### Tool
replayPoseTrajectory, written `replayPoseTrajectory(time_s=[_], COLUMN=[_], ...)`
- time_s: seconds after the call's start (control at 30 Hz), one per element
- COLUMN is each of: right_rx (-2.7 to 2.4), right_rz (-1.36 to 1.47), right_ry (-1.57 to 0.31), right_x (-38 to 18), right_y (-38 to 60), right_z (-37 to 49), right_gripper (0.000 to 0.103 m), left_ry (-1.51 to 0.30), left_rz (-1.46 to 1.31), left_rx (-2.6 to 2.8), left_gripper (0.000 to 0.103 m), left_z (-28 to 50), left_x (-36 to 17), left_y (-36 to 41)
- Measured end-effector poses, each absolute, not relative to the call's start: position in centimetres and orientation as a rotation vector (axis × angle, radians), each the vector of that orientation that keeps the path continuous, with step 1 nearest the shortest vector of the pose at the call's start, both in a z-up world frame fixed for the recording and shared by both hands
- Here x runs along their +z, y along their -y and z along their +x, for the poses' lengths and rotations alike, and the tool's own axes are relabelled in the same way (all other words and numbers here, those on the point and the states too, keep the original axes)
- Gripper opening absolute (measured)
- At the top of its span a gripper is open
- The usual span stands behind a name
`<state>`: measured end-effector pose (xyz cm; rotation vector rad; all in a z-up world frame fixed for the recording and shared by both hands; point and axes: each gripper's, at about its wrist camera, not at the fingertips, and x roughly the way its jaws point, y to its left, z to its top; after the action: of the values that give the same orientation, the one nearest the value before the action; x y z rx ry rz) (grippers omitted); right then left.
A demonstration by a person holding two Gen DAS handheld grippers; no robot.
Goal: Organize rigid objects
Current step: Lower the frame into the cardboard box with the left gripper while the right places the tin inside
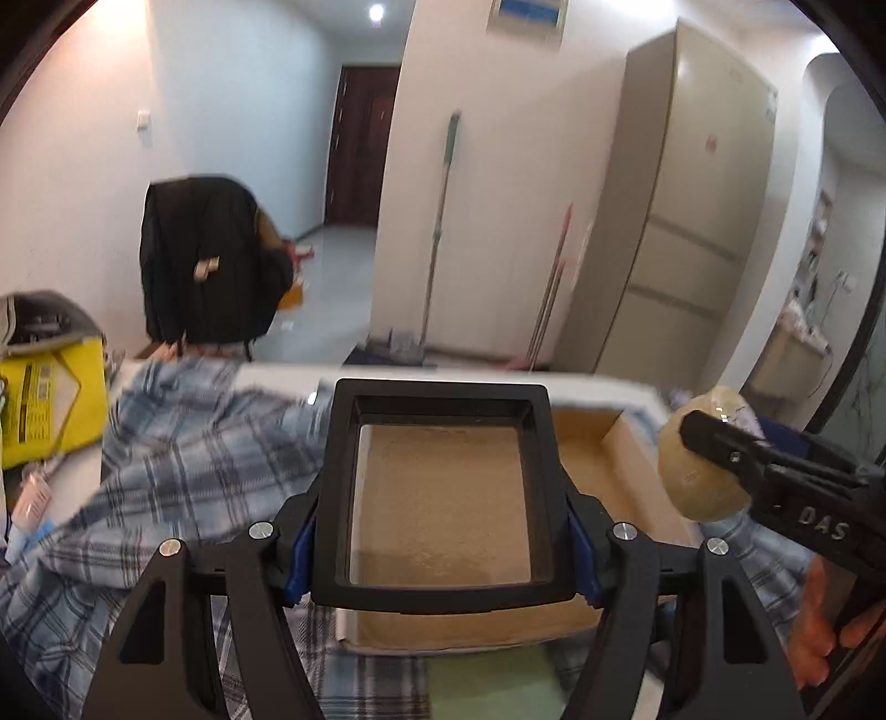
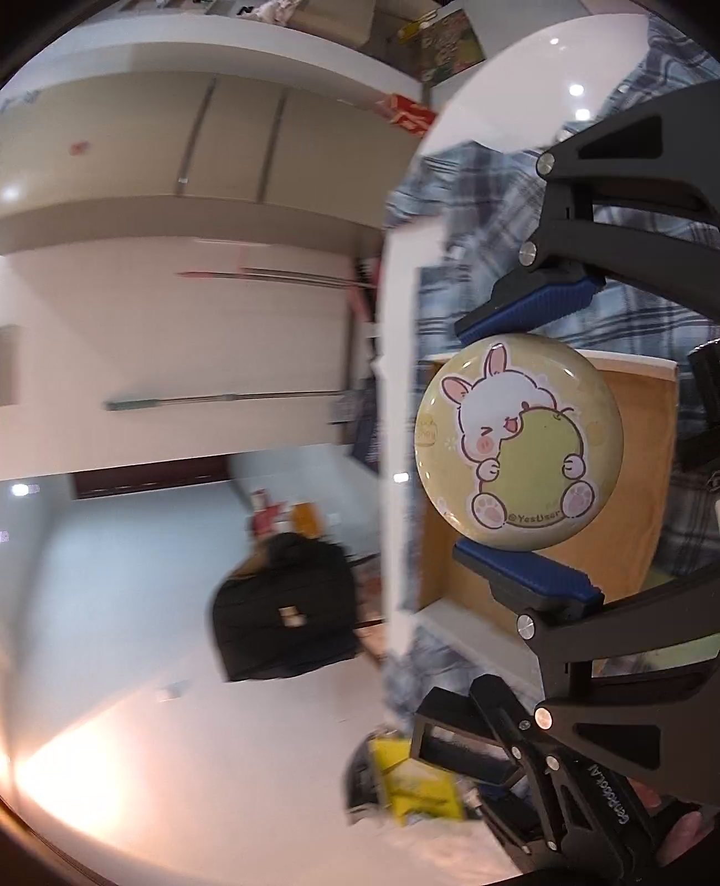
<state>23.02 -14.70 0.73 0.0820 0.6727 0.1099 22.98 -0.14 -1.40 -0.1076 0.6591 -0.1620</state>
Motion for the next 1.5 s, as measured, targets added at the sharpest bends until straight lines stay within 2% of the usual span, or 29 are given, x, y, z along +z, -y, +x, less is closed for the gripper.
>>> replayPoseTrajectory(time_s=[0.37, 0.9, 1.23, 1.27, 1.33, 1.5], right_rx=[0.160, 0.140, 0.140, 0.128, 0.110, 0.109], right_rz=[0.014, -0.066, -0.011, -0.016, -0.022, -0.037], right_ry=[-0.879, -0.974, -0.851, -0.829, -0.797, -0.729], right_x=[-4.5, -6.6, -1.5, -0.8, 0.6, 3.5], right_y=[13.8, 12.8, 14.4, 14.6, 14.9, 16.1], right_z=[24.7, 25.9, 24.2, 23.8, 23.2, 20.5], right_gripper=[0.070, 0.071, 0.081, 0.081, 0.081, 0.084], left_ry=[-0.816, -0.887, -0.894, -0.892, -0.887, -0.776], left_rz=[-0.063, 0.010, 0.063, 0.070, 0.078, 0.096], left_rx=[-0.256, -0.201, -0.186, -0.183, -0.187, -0.131], left_gripper=[0.071, 0.071, 0.073, 0.074, 0.085, 0.086], left_z=[24.0, 25.2, 25.4, 25.3, 25.3, 23.9], left_x=[-5.2, -7.5, -7.9, -7.9, -7.7, -4.8], left_y=[2.5, 3.1, 3.7, 3.8, 4.0, 3.7])
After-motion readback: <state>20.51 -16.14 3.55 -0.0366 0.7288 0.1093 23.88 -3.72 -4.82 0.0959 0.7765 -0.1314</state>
